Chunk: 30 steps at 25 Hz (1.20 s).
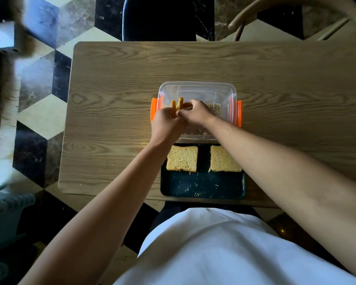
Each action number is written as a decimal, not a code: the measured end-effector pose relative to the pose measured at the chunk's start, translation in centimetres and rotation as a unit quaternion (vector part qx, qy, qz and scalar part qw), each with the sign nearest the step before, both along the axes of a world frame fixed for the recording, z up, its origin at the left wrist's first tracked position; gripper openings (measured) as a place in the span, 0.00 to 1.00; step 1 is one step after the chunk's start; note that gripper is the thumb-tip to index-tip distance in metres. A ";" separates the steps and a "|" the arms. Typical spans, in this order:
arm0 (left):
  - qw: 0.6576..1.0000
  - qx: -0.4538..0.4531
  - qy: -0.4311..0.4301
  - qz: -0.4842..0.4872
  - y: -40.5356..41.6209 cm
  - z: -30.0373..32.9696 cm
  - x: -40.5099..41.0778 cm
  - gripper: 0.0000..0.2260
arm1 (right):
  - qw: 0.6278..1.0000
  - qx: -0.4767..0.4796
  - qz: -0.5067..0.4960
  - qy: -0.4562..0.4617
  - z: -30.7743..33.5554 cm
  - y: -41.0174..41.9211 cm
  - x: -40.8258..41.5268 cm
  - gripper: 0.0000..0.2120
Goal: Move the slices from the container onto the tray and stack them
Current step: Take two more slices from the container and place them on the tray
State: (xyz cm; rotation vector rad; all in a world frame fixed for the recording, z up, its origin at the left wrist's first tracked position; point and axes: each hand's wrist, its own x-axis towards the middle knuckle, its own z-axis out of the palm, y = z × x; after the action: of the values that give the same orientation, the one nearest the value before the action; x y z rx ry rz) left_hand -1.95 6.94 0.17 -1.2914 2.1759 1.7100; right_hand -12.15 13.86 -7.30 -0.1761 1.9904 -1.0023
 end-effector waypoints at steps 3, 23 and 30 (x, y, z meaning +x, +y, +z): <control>0.995 -0.078 -0.028 -0.063 0.3 -0.5 -1.0 0.11 | 0.997 -0.036 -0.038 -0.064 -0.1 0.7 0.0 0.09; 0.888 -0.391 -0.066 -0.233 0.2 -3.7 -3.1 0.14 | 0.994 0.082 -0.001 0.079 0.8 1.4 -0.3 0.10; 0.947 -0.311 0.076 -0.030 -1.4 1.3 0.0 0.20 | 0.981 -0.035 -0.086 0.173 7.7 7.0 1.0 0.08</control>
State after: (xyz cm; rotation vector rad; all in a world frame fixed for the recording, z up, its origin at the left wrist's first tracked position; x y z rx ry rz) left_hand -1.96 5.50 1.44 -1.1969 2.9597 1.1608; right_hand -11.13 20.85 0.36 -0.2322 2.3167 -1.2210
